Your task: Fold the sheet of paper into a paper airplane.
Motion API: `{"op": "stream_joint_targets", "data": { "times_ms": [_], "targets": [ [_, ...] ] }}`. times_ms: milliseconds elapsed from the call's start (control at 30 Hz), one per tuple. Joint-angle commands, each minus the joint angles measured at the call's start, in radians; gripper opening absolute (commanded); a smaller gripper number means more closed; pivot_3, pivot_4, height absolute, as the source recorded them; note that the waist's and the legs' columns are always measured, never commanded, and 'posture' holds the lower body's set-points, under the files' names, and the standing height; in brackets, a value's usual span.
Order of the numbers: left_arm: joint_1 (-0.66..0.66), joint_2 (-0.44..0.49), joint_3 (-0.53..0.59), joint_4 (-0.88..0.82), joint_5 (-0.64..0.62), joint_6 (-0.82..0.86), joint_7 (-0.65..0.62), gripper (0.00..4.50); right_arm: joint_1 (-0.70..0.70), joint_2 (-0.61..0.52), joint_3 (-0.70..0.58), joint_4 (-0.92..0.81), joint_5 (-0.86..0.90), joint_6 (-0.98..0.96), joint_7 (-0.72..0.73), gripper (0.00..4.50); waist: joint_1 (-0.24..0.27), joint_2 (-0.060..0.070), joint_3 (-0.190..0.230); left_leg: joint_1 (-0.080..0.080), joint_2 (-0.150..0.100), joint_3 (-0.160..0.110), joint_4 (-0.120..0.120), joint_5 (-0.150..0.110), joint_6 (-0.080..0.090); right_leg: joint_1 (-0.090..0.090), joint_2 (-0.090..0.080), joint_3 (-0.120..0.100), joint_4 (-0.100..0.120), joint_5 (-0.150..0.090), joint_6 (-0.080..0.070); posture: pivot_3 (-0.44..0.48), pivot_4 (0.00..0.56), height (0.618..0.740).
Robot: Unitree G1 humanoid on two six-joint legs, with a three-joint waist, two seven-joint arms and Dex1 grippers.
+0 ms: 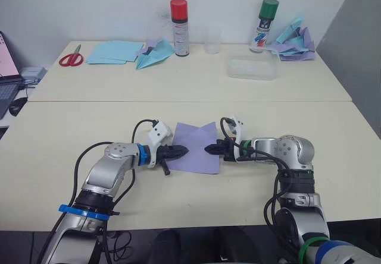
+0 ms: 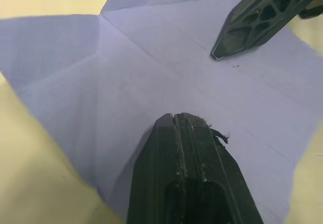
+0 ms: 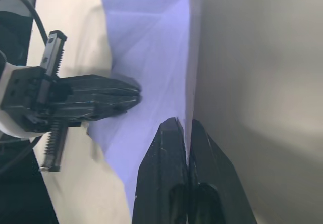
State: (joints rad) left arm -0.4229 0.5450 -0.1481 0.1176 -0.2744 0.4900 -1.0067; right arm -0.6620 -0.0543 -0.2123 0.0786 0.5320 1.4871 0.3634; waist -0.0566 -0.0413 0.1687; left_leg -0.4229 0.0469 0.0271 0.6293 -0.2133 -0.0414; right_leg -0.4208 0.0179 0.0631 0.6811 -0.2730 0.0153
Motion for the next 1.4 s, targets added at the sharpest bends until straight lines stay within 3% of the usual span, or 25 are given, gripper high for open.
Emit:
{"op": "stream_joint_targets", "data": {
  "times_ms": [33,500,900,1133,1400],
  "targets": [
    [-0.01,-0.001,0.004,-0.044,-0.028,0.042,-0.015,0.0,-0.005,-0.029,-0.007,-0.01,0.006,-0.035,0.003,0.01,0.0,0.0,0.0,0.0,0.0,0.0,0.0,0.0,0.0,0.0,0.0,0.0,0.0,0.0,0.0,0.0,0.15,0.74],
    [-0.016,-0.03,-0.021,-0.048,-0.022,0.053,-0.009,0.0,-0.035,-0.103,0.118,0.097,0.005,-0.179,0.105,0.01,0.0,0.0,0.0,0.0,0.0,0.0,0.001,0.0,0.0,0.0,0.001,0.0,0.0,0.0,0.0,0.0,0.15,0.74],
    [-0.04,-0.008,0.065,-0.138,-0.119,0.141,-0.014,0.0,-0.056,-0.166,0.188,0.08,0.087,-0.056,0.242,0.01,0.0,0.0,0.0,0.001,0.0,0.0,0.001,0.0,0.0,0.0,0.005,0.0,0.0,0.001,0.0,0.0,0.15,0.74],
    [0.026,0.031,0.007,-0.172,-0.07,0.111,-0.006,0.0,-0.056,-0.2,0.23,0.088,0.096,-0.055,0.282,0.01,0.001,0.0,0.0,0.001,0.0,0.0,0.001,0.0,0.0,0.0,0.004,0.001,0.0,0.001,0.0,0.0,0.15,0.74],
    [0.034,0.027,-0.07,-0.091,0.046,0.016,0.018,0.0,-0.047,-0.205,0.238,0.109,0.079,-0.073,0.268,0.01,0.003,0.0,0.0,0.001,0.0,0.0,0.001,0.0,0.0,0.001,0.005,0.001,0.0,0.001,0.0,0.0,0.15,0.74]
  ]
}}
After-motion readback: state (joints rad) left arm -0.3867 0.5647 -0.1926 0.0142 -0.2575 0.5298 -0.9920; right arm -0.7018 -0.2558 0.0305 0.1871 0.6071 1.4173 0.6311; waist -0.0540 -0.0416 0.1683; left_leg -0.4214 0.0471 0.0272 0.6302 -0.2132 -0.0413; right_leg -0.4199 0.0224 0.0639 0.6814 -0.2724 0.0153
